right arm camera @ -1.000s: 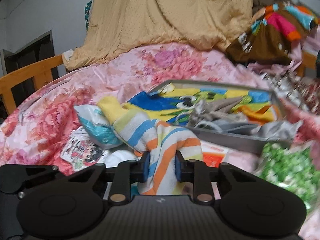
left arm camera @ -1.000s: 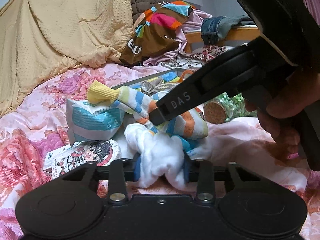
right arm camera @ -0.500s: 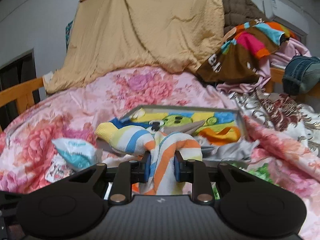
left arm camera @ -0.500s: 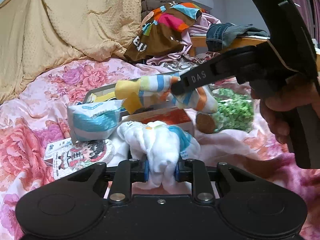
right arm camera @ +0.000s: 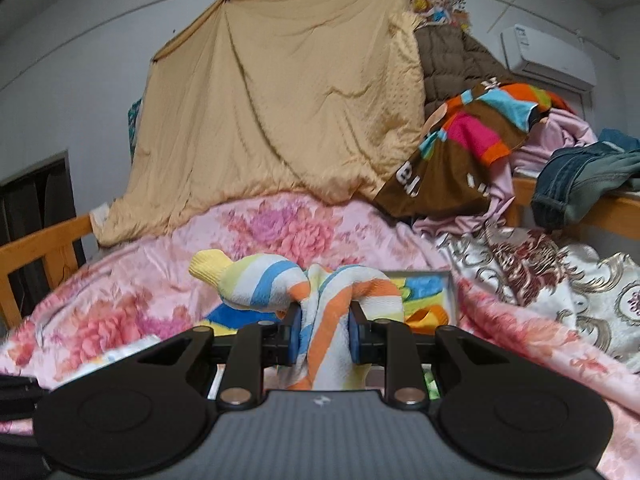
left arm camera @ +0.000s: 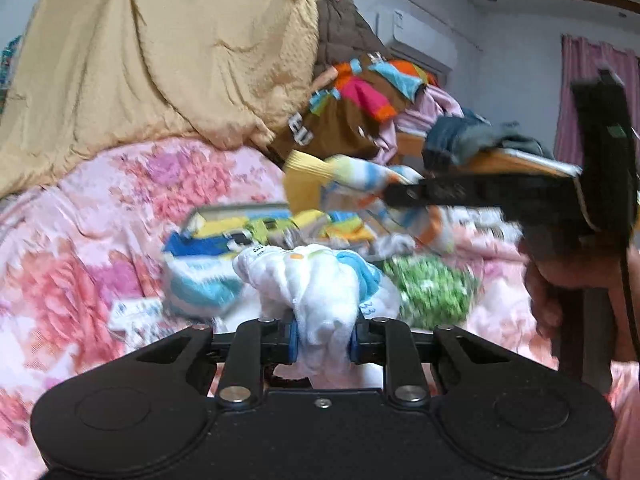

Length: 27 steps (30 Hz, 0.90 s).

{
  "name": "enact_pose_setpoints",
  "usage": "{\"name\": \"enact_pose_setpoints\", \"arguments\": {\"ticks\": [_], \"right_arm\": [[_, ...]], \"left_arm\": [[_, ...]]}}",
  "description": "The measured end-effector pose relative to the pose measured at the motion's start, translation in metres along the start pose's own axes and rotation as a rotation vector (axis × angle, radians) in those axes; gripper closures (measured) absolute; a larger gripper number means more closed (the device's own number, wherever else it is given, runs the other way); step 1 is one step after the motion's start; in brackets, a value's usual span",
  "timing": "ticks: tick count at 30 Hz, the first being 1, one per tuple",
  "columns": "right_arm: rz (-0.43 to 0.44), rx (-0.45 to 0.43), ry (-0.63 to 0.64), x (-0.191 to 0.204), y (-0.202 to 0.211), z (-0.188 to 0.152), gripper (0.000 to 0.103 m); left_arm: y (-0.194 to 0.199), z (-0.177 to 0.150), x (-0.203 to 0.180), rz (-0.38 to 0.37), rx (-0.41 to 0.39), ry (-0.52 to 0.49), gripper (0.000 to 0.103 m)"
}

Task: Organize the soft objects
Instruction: 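Carry the white cloth and striped towel over the painting tray with both grippers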

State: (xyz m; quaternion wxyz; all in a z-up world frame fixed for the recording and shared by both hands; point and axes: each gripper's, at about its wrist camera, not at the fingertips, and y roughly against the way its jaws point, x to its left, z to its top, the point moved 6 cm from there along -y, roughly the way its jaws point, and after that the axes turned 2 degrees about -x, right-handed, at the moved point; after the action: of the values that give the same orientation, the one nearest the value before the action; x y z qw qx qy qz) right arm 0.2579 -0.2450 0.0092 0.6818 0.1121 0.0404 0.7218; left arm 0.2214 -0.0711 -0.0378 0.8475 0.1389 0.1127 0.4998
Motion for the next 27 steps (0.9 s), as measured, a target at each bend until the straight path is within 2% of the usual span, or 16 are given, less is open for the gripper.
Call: {"name": "enact_pose_setpoints", "arguments": {"ticks": [6,12,17,22,27], "right_arm": [[0.003,-0.027,0.019,-0.010,-0.010,0.021,0.077],[-0.013,-0.027,0.046,-0.027,-0.045,0.031,0.077],[-0.028,-0.012,-0.036,-0.052,-0.080,0.029,0.077],[-0.043,0.028,-0.110,-0.076,-0.109,0.014,0.077],[-0.056,0.068,-0.177,-0.095,-0.132,0.004,0.077]], "left_arm": [[-0.009,0.043,0.014,0.047,-0.045,0.046,0.079],[-0.042,0.086,0.032,0.079,-0.069,0.131,0.079],[-0.079,0.112,0.045,0.109,-0.074,0.165,0.079],[-0.127,0.122,0.050,0.123,-0.055,0.171,0.078],[-0.175,0.117,0.048,0.122,-0.014,0.185,0.078]]}}
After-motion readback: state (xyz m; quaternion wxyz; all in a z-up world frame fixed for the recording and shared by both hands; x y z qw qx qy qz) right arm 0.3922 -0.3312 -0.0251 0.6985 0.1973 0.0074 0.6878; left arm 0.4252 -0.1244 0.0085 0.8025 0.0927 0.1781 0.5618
